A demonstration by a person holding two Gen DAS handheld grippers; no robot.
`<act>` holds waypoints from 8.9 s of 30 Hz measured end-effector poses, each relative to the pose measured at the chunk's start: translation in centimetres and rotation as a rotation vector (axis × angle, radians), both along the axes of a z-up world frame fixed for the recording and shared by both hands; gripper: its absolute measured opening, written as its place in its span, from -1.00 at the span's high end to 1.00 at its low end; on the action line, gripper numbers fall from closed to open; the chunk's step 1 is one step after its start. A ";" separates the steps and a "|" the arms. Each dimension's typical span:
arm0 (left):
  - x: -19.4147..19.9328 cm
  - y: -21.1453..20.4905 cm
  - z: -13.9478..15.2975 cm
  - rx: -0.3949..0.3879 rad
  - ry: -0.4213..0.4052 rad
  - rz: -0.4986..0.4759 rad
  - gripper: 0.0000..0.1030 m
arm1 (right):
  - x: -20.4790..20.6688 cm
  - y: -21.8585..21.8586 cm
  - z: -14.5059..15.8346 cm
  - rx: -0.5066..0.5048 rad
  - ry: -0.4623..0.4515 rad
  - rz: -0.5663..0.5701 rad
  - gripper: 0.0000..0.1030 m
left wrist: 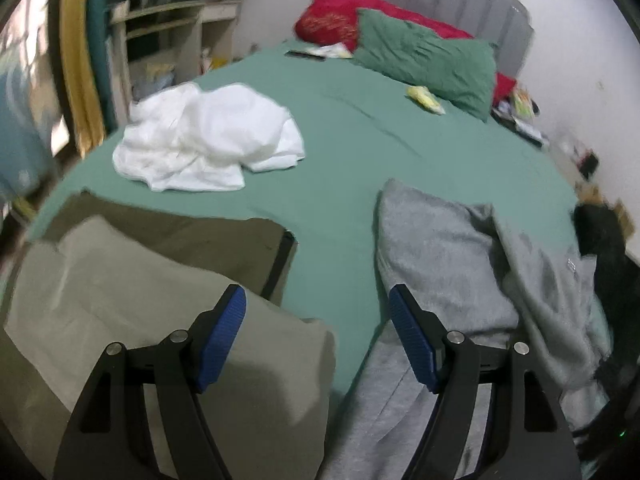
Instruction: Fold large clothes
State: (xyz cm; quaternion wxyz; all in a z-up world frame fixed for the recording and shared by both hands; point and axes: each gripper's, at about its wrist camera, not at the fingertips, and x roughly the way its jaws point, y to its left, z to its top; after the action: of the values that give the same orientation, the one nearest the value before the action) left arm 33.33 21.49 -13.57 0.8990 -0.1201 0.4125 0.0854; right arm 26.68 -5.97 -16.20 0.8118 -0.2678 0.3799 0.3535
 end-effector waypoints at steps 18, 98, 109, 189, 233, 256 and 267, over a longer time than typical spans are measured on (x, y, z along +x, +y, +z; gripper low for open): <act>-5.3 -4.2 -2.2 -0.233 0.061 -0.118 -0.49 | 0.9 -0.2 -0.9 0.303 0.235 -0.205 -0.68; -25.7 -10.8 11.2 -0.540 -0.074 -0.108 0.68 | -19.2 -30.5 11.4 0.989 -0.042 -0.704 0.81; -5.3 -9.1 5.5 -0.618 -0.014 0.074 0.66 | -0.7 -29.0 8.3 0.937 0.026 -0.812 0.81; -21.2 -10.3 -1.5 -0.029 0.120 -0.033 0.11 | -11.8 -30.4 -6.1 0.775 0.435 -0.797 -0.26; -8.5 -26.9 -4.6 -0.032 0.162 -0.470 -0.08 | -4.4 -23.3 -1.7 0.882 0.415 -0.585 0.31; -19.1 -4.2 -0.7 -0.153 -0.189 -0.220 -0.08 | 0.2 4.8 -0.4 0.919 0.754 -0.455 0.27; -19.1 -3.1 -0.8 -0.377 -0.241 -0.240 -0.12 | -1.6 3.7 8.5 0.926 0.500 -0.278 -0.47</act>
State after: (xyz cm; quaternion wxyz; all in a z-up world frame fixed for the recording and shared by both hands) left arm 14.22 18.37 -14.34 0.9072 -0.2450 0.3221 -0.1153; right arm 25.08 -2.28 -7.73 0.7689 0.2627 0.3979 0.4261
